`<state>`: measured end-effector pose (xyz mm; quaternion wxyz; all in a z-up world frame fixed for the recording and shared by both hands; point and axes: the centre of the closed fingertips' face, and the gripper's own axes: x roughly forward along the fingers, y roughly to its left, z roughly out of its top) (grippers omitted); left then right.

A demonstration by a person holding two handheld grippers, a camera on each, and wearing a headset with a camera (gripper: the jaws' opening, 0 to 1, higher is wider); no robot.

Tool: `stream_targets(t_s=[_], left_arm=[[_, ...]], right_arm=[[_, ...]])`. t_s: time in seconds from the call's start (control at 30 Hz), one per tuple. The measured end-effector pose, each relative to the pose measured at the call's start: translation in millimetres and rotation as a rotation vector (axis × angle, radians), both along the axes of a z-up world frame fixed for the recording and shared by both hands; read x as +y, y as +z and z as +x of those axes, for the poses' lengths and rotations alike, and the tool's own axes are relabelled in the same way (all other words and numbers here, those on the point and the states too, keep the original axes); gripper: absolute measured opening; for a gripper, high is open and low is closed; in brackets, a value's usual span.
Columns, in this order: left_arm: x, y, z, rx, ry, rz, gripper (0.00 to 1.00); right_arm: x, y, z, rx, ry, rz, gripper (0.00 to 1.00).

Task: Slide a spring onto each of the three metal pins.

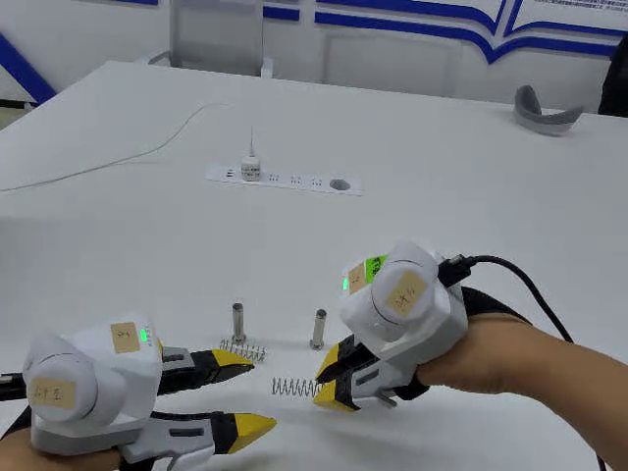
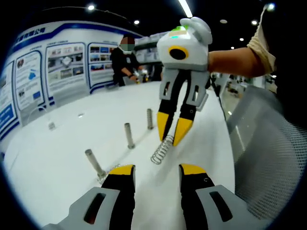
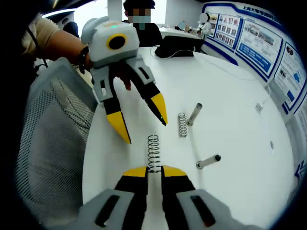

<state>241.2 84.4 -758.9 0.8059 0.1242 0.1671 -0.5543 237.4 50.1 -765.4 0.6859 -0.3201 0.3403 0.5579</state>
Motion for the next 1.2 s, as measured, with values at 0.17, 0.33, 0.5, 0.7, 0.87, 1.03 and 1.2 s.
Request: stream_targets(t_s=[0.17,0.33,0.5,0.7,0.87,1.03,1.2], left_arm=[[-2.5,-0.2,-2.8,-0.009,-0.015,0.004,0.33],[-5.6,0.3,-5.5,-0.021,-0.030,0.005,0.29],[-8.8,0.8,-7.7,-0.033,-0.046,0.010,0.25],[-10.6,-0.5,-9.7,-0.047,-0.063,0.017,0.17],[-11.7,-1.5,-10.7,-0.060,-0.072,0.024,0.13],[-11.2,-2.6,-10.6,-0.057,-0.072,0.026,0.12],[-10.3,-3.4,-10.2,-0.054,-0.070,0.029,0.12]], right_arm=[[3.0,1.8,-4.5,0.004,0.031,-0.003,0.12],[5.9,3.1,-8.0,0.006,0.055,-0.008,0.12],[8.2,2.4,-10.8,0.012,0.070,-0.012,0.12],[10.3,3.3,-13.4,0.012,0.086,-0.015,0.12],[11.2,4.3,-14.0,0.012,0.092,-0.017,0.12],[13.0,8.3,-14.4,0.006,0.096,-0.014,0.12],[18.6,18.6,-14.0,-0.003,0.099,0.010,0.11]])
